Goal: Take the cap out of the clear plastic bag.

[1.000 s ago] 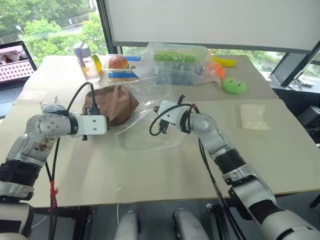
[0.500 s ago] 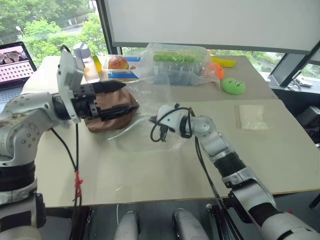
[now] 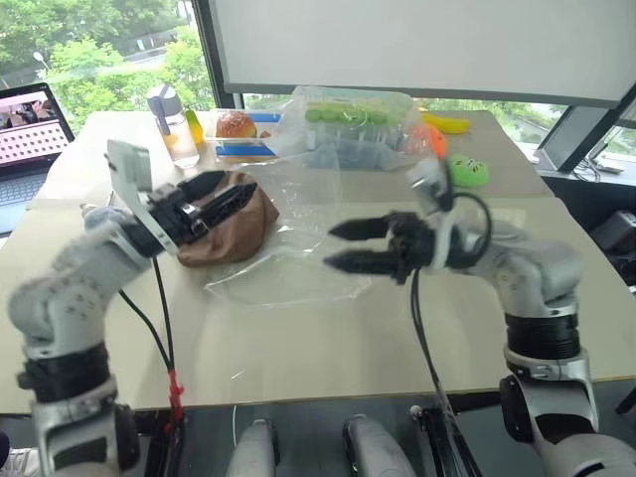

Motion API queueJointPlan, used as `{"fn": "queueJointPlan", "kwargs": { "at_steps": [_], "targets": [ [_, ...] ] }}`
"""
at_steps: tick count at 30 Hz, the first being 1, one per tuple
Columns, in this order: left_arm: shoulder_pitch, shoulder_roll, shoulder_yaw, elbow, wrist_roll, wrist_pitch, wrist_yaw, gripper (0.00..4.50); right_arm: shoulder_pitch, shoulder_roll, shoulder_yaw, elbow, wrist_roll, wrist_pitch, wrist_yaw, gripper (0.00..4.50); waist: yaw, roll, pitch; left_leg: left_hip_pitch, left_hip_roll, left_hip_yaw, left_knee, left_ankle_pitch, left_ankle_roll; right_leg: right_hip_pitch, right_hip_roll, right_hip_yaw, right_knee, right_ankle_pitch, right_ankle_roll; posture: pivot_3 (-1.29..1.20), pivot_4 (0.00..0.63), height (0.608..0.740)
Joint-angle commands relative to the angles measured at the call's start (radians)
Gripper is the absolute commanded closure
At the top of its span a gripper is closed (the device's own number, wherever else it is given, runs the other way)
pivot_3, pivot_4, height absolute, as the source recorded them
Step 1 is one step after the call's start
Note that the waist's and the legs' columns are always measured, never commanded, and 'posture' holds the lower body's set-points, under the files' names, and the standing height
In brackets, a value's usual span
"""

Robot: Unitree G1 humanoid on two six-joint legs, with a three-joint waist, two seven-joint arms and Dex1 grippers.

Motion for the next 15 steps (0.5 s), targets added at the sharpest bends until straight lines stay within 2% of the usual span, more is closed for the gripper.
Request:
{"fn": "queueJointPlan", "kwargs": {
  "at_steps": [1, 3, 6, 9, 11, 15],
  "targets": [
    [0.039, -0.049, 0.033, 0.039, 0.127, -0.107, 0.158, 0.0, -0.03, 0.131, -0.262, 0.083, 0.178, -0.023, -0.247, 0.02, 0.0, -0.001, 0.0, 0.0, 0.0, 0.0, 0.0, 0.0, 0.0, 0.0, 0.0, 0.0, 0.0, 0.0, 0.0, 0.0, 0.15, 0.74],
    [0.084, -0.086, 0.023, 0.051, 0.188, -0.236, 0.142, 0.0, -0.014, 0.174, -0.301, 0.079, 0.128, -0.106, -0.371, 0.02, 0.0, -0.001, -0.001, 0.0, 0.0, 0.001, 0.0, 0.0, 0.0, 0.0, 0.0, 0.001, 0.0, 0.0, -0.001, 0.0, 0.15, 0.74],
    [0.162, -0.112, -0.038, 0.049, 0.305, -0.329, 0.177, 0.0, 0.118, 0.133, -0.153, 0.038, -0.183, -0.348, -0.472, 0.02, 0.006, -0.001, -0.001, -0.003, -0.001, 0.002, -0.001, 0.0, 0.0, -0.004, -0.001, 0.002, -0.001, 0.0, 0.0, 0.0, 0.15, 0.74],
    [0.21, -0.166, -0.091, 0.089, 0.48, -0.516, 0.279, 0.0, 0.275, 0.092, -0.022, 0.037, -0.376, -0.552, -0.485, 0.02, 0.024, -0.001, -0.001, -0.004, -0.001, 0.002, -0.001, -0.001, 0.001, -0.003, -0.002, 0.002, -0.003, 0.001, 0.0, 0.0, 0.15, 0.74],
    [0.242, -0.237, -0.101, 0.153, 0.517, -0.595, 0.325, 0.0, 0.39, 0.12, 0.015, 0.054, -0.453, -0.67, -0.531, 0.02, 0.029, -0.001, -0.003, -0.004, -0.002, 0.003, -0.001, -0.001, 0.0, -0.003, -0.002, 0.003, -0.004, 0.001, 0.001, 0.0, 0.15, 0.74],
    [0.3, -0.304, -0.136, 0.22, 0.605, -0.716, 0.368, 0.0, 0.494, 0.149, 0.039, 0.073, -0.501, -0.769, -0.56, 0.02, 0.021, 0.0, -0.003, -0.001, -0.002, 0.005, -0.001, 0.0, 0.001, -0.001, -0.001, 0.005, -0.003, 0.002, 0.002, 0.0, 0.15, 0.74]
  ]
}}
